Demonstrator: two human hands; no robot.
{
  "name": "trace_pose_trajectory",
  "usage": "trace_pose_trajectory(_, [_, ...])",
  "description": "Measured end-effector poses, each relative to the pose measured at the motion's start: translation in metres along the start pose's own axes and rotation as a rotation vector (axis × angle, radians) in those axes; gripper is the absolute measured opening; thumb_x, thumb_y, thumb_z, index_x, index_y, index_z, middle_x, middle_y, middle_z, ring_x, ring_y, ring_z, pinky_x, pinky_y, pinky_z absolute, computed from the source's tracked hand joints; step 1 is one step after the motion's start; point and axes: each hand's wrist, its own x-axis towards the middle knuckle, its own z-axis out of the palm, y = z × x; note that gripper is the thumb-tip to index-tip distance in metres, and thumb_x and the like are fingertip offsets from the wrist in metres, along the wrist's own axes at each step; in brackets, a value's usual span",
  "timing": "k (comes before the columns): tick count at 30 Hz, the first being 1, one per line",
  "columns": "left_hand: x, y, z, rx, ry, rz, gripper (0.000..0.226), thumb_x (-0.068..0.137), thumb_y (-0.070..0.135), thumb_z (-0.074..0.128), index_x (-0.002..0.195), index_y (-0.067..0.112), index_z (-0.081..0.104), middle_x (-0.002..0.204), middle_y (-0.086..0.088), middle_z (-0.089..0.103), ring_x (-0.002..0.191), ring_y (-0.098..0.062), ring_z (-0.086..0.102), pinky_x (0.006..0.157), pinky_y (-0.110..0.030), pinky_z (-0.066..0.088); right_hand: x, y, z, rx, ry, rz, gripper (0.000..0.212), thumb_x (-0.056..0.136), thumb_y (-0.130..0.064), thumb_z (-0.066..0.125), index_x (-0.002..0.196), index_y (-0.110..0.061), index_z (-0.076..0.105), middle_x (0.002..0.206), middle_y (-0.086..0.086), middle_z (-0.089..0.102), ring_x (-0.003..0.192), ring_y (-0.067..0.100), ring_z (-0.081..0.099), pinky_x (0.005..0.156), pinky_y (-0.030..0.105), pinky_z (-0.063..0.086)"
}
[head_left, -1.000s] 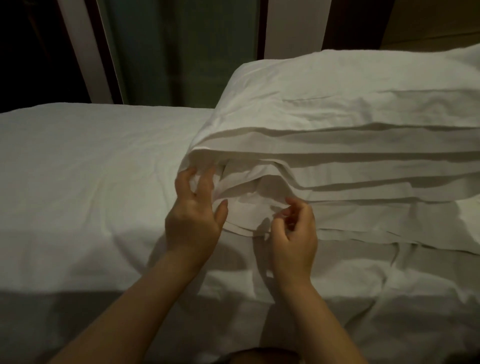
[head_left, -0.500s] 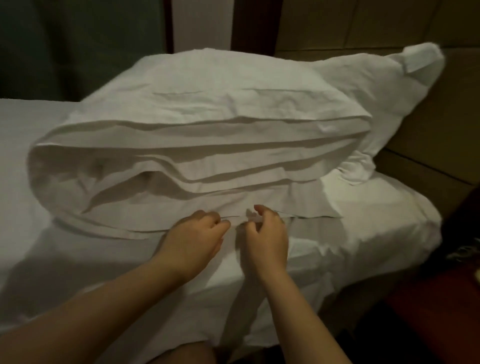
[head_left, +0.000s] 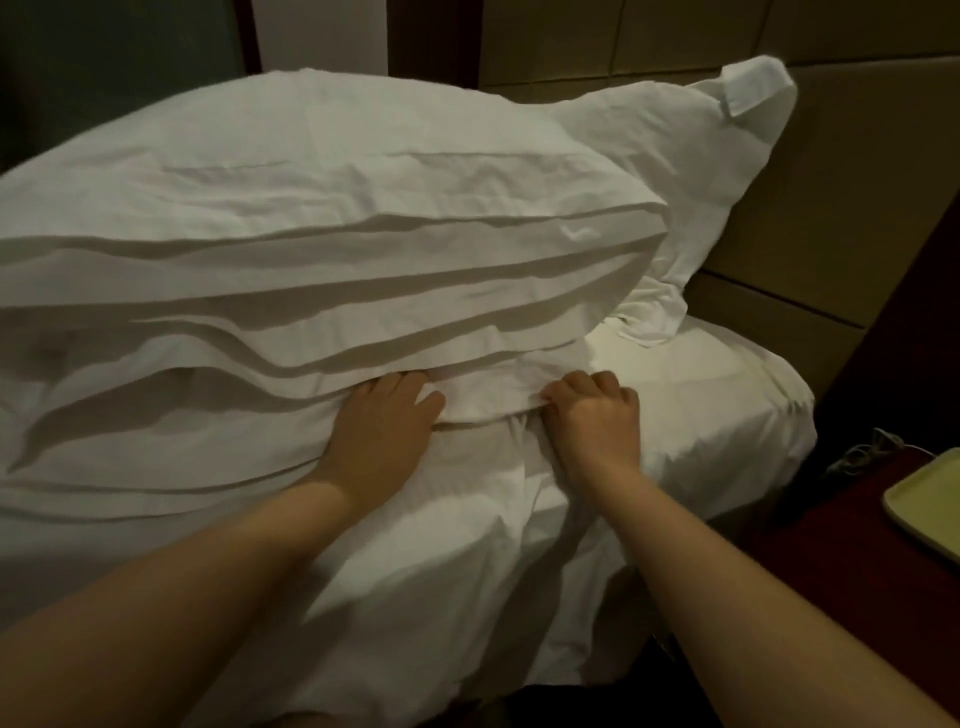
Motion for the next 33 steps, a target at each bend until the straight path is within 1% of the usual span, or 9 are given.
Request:
trace_pose_trajectory(2, [0.000,-0.005,0.003,-0.035,0.067,-0.012,0.031,0.063,0.002,0.078,0.091,0.009,0.066,0.094,-0.015,0.067,0.077,-0.033,0.065,0.061,-0.039,0.052,0.014,0.009,-0.004,-0.030,0.052,-0.031,0.010,0.063,-0.021,0.063,0.069,-0.017,0.071,0.066,0.004,0.066,0.065,0.032,0.060,0.060,0.035,0.042])
trace_pose_trajectory(7, [0.006,-0.019,-0.008,-0.152,0.180,-0.016,0.037,0.077,0.010,0.034,0.107,0.013,0.056,0.088,-0.013,0.066,0.072,-0.033,0.063,0.049,-0.036,0.053,0.042,0.012,-0.013,0.109,0.196,0.031,0.015,0.083,-0.020,0.061,0.085,-0.012,0.073,0.076,0.009,0.071,0.080,0.036,0.061,0.072,0.039,0.038])
trace_pose_trajectory(11, [0.004,-0.033,-0.029,-0.128,0.156,0.077,0.031,0.075,-0.003,0.052,0.101,0.008,0.066,0.081,-0.013,0.067,0.067,-0.030,0.066,0.053,-0.035,0.055,0.047,0.016,-0.007,0.112,0.267,0.007,0.017,0.084,-0.021,0.059,0.082,-0.011,0.073,0.069,0.010,0.069,0.071,0.036,0.062,0.070,0.041,0.043])
trace_pose_trajectory(14, [0.007,-0.039,-0.051,-0.092,0.166,0.118,0.047,0.060,-0.015,0.071,0.103,0.005,0.067,0.080,-0.013,0.068,0.065,-0.027,0.067,0.058,-0.031,0.054,0.053,0.015,-0.007,0.097,0.293,-0.011,0.017,0.084,-0.022,0.061,0.081,-0.011,0.072,0.067,0.010,0.068,0.065,0.034,0.063,0.069,0.041,0.044])
trace_pose_trajectory(16, [0.011,-0.038,-0.061,-0.152,0.137,0.092,0.052,0.069,-0.014,0.070,0.117,0.005,0.061,0.101,-0.013,0.068,0.085,-0.026,0.068,0.074,-0.027,0.052,0.057,0.013,-0.008,0.107,0.314,-0.009,0.018,0.086,-0.023,0.060,0.082,-0.011,0.072,0.068,0.010,0.069,0.065,0.034,0.062,0.070,0.040,0.043])
trace_pose_trajectory(19, [0.010,-0.033,-0.058,-0.244,-0.059,-0.141,0.048,0.096,0.003,0.043,0.141,0.018,0.041,0.131,-0.009,0.052,0.114,-0.025,0.052,0.089,-0.027,0.039,0.047,0.017,-0.003,0.177,0.266,0.016,0.019,0.085,-0.022,0.058,0.085,-0.010,0.073,0.074,0.012,0.070,0.069,0.034,0.063,0.072,0.041,0.044])
trace_pose_trajectory(26, [-0.030,-0.019,-0.023,-0.134,-0.166,-0.024,0.030,0.103,0.029,0.027,0.127,0.031,0.046,0.111,0.005,0.050,0.091,-0.010,0.041,0.075,-0.023,0.033,-0.007,0.027,0.021,0.307,0.033,-0.030,0.022,0.081,-0.025,0.057,0.083,-0.008,0.071,0.080,0.014,0.068,0.075,0.037,0.060,0.072,0.042,0.046])
trace_pose_trajectory(30, [-0.033,-0.013,-0.018,-0.169,-0.137,-0.102,0.031,0.100,0.038,0.036,0.077,0.020,0.046,0.082,0.004,0.051,0.073,-0.013,0.046,0.060,-0.024,0.031,-0.010,0.024,0.020,0.266,0.033,-0.087,0.017,0.079,-0.022,0.059,0.078,-0.008,0.069,0.074,0.011,0.064,0.069,0.035,0.058,0.066,0.040,0.046])
trace_pose_trajectory(33, [-0.038,-0.015,-0.016,-0.204,-0.141,-0.137,0.029,0.099,0.040,0.033,0.080,0.023,0.046,0.079,0.007,0.047,0.071,-0.004,0.043,0.059,-0.019,0.030,-0.012,0.023,0.018,0.230,0.046,-0.125,0.015,0.077,-0.021,0.061,0.075,-0.008,0.068,0.071,0.010,0.063,0.063,0.033,0.058,0.060,0.039,0.047])
